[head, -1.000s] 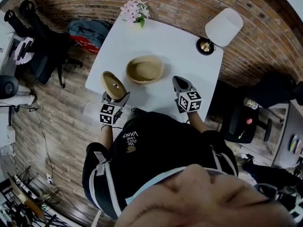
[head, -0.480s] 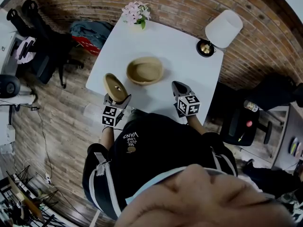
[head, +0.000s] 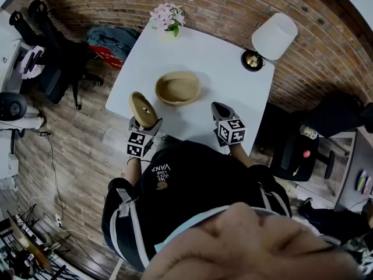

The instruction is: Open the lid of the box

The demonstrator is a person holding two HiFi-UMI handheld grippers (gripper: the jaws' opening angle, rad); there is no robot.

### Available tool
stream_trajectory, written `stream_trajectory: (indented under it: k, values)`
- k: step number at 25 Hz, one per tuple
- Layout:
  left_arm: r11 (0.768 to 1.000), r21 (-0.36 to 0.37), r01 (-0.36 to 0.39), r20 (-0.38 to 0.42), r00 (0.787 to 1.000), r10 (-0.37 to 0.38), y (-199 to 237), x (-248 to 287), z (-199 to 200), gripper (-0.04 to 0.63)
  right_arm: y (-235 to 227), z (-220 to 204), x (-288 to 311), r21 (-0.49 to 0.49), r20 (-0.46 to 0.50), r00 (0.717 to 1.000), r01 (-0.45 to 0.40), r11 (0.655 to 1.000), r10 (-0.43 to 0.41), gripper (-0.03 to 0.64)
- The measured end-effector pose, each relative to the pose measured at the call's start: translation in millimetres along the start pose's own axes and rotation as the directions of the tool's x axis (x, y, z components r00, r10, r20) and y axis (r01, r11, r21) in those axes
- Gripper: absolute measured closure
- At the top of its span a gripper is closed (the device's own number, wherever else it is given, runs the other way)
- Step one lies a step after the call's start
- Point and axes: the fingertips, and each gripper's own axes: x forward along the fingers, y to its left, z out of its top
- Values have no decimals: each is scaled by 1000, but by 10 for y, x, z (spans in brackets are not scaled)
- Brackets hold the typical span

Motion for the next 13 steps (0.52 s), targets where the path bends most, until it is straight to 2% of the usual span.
stream_trajectory:
  k: [13]
  values:
    - [1000, -6, -2, 8, 1000, 2, -15, 48, 40, 296, -16, 27, 8, -2, 3, 1000, -3, 1000, 3, 614]
